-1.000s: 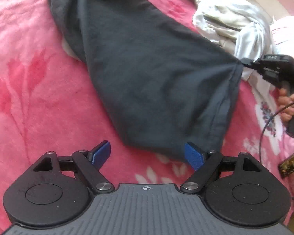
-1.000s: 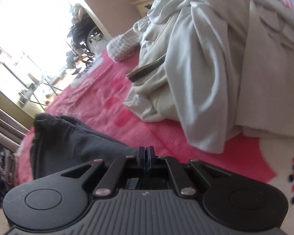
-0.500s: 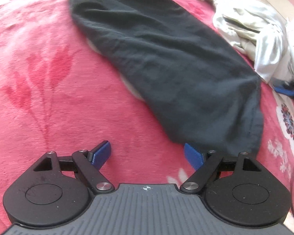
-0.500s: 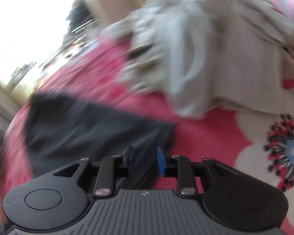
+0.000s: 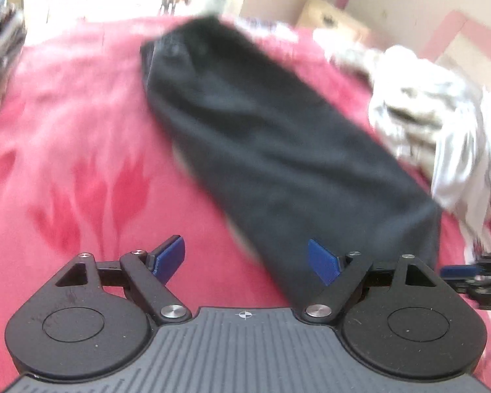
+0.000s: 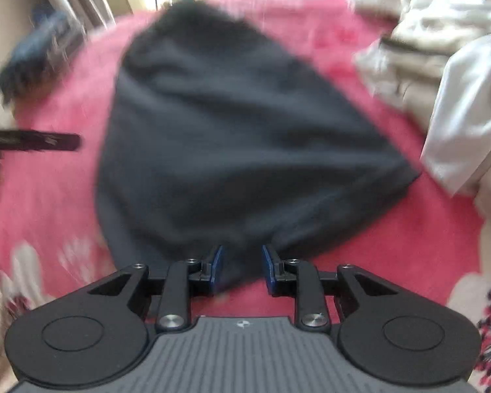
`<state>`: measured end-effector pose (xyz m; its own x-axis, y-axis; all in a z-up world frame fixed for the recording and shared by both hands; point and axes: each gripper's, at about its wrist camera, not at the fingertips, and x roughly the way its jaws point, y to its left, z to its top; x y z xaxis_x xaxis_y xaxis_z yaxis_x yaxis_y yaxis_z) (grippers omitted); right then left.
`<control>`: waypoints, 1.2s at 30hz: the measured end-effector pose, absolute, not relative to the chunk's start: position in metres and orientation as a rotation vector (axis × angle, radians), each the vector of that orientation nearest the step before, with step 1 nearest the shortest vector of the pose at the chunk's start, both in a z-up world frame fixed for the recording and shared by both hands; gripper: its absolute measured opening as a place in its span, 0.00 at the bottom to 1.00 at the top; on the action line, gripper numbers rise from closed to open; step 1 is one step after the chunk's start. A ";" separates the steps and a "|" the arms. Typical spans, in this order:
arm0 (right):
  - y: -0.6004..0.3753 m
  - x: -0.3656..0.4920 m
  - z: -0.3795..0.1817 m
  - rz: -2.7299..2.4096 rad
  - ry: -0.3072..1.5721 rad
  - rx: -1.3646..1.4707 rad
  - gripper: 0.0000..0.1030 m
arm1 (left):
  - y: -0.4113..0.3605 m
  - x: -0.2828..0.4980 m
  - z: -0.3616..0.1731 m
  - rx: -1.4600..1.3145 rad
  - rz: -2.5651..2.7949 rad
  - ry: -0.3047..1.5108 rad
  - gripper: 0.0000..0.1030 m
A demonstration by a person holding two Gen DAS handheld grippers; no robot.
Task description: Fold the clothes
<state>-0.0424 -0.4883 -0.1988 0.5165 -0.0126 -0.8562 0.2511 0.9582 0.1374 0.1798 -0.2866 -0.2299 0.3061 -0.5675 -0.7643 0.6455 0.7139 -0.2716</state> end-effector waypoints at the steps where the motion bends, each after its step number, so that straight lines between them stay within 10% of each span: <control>1: -0.489 -0.029 -0.193 -0.157 0.983 0.236 0.27 | -0.290 0.185 -0.230 0.086 -0.809 0.949 0.81; 10: -0.497 0.146 -0.177 -0.079 0.730 0.073 0.27 | -0.321 0.195 -0.266 0.158 -0.841 0.939 0.80; 21: -0.562 0.343 -0.258 -0.142 0.857 0.300 0.27 | -0.304 0.200 -0.272 0.089 -0.908 0.930 0.82; 36: -0.558 0.155 -0.113 0.023 0.828 0.049 0.28 | -0.258 0.212 -0.253 -0.094 -0.878 1.091 0.81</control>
